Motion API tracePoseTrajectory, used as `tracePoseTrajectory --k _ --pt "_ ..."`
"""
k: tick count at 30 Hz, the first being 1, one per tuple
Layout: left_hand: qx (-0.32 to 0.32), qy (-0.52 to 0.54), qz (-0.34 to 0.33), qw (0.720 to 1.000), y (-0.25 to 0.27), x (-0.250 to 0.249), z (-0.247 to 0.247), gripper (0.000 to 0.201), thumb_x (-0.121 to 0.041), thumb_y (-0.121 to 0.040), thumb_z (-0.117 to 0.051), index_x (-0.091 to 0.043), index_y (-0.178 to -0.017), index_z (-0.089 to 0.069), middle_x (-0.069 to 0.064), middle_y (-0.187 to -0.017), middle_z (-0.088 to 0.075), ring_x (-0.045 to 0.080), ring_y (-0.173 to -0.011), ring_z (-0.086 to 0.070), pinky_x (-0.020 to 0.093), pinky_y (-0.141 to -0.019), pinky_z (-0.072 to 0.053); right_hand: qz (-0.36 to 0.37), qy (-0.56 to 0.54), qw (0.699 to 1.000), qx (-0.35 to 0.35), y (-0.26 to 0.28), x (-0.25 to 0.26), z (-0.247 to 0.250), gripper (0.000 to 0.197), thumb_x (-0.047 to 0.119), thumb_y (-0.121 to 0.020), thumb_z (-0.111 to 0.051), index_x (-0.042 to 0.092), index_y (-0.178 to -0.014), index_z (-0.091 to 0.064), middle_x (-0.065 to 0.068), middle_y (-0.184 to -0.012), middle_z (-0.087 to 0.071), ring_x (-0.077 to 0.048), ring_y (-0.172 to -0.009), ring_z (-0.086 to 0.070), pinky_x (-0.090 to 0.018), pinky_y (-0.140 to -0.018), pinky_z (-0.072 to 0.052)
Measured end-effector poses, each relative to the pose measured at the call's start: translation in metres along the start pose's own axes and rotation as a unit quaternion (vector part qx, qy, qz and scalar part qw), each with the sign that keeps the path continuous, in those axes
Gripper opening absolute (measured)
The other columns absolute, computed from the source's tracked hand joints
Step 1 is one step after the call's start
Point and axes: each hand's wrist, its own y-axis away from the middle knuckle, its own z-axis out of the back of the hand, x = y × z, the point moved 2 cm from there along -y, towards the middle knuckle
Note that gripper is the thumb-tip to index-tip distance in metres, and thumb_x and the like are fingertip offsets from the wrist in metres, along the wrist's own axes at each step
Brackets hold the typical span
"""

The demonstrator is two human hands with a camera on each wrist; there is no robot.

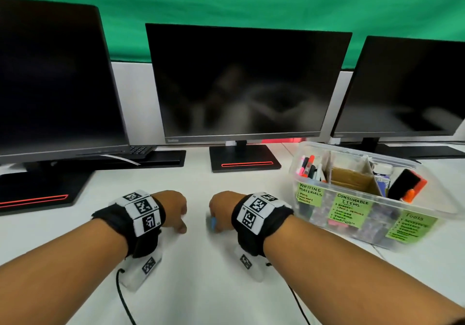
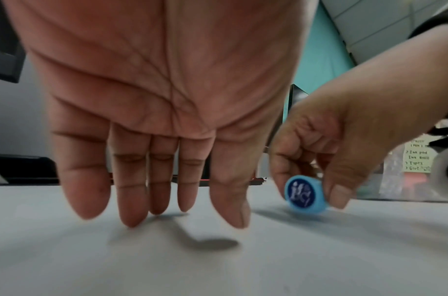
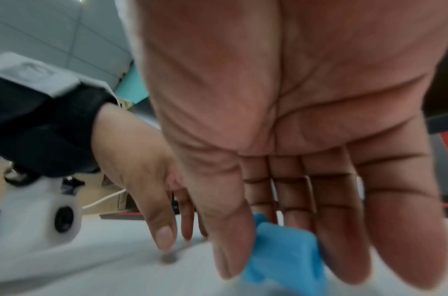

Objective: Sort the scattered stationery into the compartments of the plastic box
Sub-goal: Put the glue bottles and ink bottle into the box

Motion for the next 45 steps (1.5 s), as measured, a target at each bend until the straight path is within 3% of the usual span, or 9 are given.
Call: tracePoseTrajectory --k 5,10,15,19,24,34,37,40,45 --pt "-0.084 0.062 -0.079 0.991 -0.006 -0.029 0.023 0.042 -0.037 -0.087 -0.063 -0.022 -0.126 -0.056 -0.004 -0.129 -0.054 0.015 -0.118 -0.052 0.024 -0.097 -0.040 -0.088 -0.063 0.987 -0.115 0.059 -0.047 0.032 0.015 0.024 -0.088 -0.057 0.010 -0.093 -0.057 -0.003 -0.082 -0.051 -0.022 -0.079 -0.050 -0.028 -0.067 -0.039" --pt "-0.272 0.173 -0.217 0.921 -0.007 -0.103 0.059 0.043 -0.030 -0.089 -0.061 -0.024 -0.131 -0.052 -0.006 -0.134 -0.051 0.013 -0.121 -0.052 0.023 -0.100 -0.040 -0.220 -0.102 0.935 -0.259 0.127 -0.118 0.061 0.021 0.025 -0.083 -0.060 0.012 -0.100 -0.062 -0.005 -0.092 -0.061 -0.021 -0.082 -0.054 -0.027 -0.069 -0.041" --pt "-0.299 0.164 -0.318 0.885 -0.003 -0.166 0.081 0.044 -0.033 -0.092 -0.056 -0.024 -0.135 -0.049 -0.006 -0.136 -0.053 0.014 -0.125 -0.049 0.031 -0.107 -0.039 -0.329 -0.081 0.917 -0.211 0.152 -0.162 0.051 0.027 0.024 -0.085 -0.060 0.008 -0.106 -0.066 -0.010 -0.107 -0.068 -0.028 -0.090 -0.061 -0.027 -0.072 -0.044" --pt "-0.223 0.100 -0.322 0.915 -0.005 -0.180 0.080 0.033 -0.035 -0.098 -0.045 -0.017 -0.121 -0.060 0.005 -0.125 -0.058 0.022 -0.126 -0.048 0.039 -0.104 -0.040 -0.296 -0.078 0.939 -0.153 0.158 -0.155 0.046 0.034 0.026 -0.096 -0.049 0.011 -0.124 -0.059 -0.009 -0.126 -0.060 -0.027 -0.115 -0.056 -0.029 -0.089 -0.044" --pt "-0.221 0.071 -0.307 0.923 0.000 -0.168 0.083 0.032 -0.037 -0.097 -0.045 -0.017 -0.115 -0.062 0.004 -0.120 -0.058 0.021 -0.124 -0.049 0.039 -0.103 -0.040 -0.257 -0.141 0.944 -0.150 0.158 -0.166 0.030 0.028 0.035 -0.091 -0.057 0.020 -0.067 -0.058 0.001 -0.073 -0.058 -0.019 -0.074 -0.053 -0.021 -0.053 -0.032" --pt "-0.237 0.063 -0.212 0.946 0.038 -0.085 0.068 0.030 -0.040 -0.095 -0.048 -0.022 -0.111 -0.065 -0.004 -0.124 -0.058 0.015 -0.120 -0.051 0.031 -0.097 -0.043 -0.054 -0.283 0.931 -0.226 0.118 -0.125 0.019 0.012 0.021 -0.090 -0.063 0.014 -0.089 -0.073 -0.001 -0.090 -0.072 -0.009 -0.081 -0.060 -0.024 -0.075 -0.046" --pt "-0.235 0.053 -0.173 0.955 0.051 -0.063 0.065 0.027 -0.046 -0.093 -0.049 -0.025 -0.097 -0.066 -0.007 -0.106 -0.063 0.014 -0.100 -0.057 0.031 -0.084 -0.047 -0.017 -0.303 0.925 -0.230 0.107 -0.106 0.023 0.012 0.020 -0.088 -0.065 0.012 -0.091 -0.073 -0.003 -0.094 -0.073 -0.013 -0.087 -0.063 -0.027 -0.081 -0.050" --pt "-0.215 0.066 -0.127 0.966 0.054 -0.046 0.061 0.039 -0.056 -0.089 -0.047 -0.021 -0.079 -0.061 -0.001 -0.083 -0.064 0.017 -0.077 -0.056 0.034 -0.072 -0.049 0.022 -0.304 0.923 -0.237 0.097 -0.087 0.026 0.010 0.021 -0.086 -0.068 0.013 -0.089 -0.074 0.001 -0.089 -0.072 -0.013 -0.086 -0.065 -0.028 -0.084 -0.052" --pt "-0.192 0.156 -0.166 0.955 0.045 -0.032 0.049 0.081 -0.076 -0.067 -0.025 -0.013 -0.094 -0.068 0.007 -0.096 -0.061 0.016 -0.098 -0.053 0.034 -0.092 -0.045 -0.011 -0.380 0.845 -0.376 0.104 -0.125 0.040 0.018 0.018 -0.089 -0.064 0.016 -0.071 -0.066 0.000 -0.071 -0.063 -0.008 -0.064 -0.058 -0.027 -0.068 -0.052"
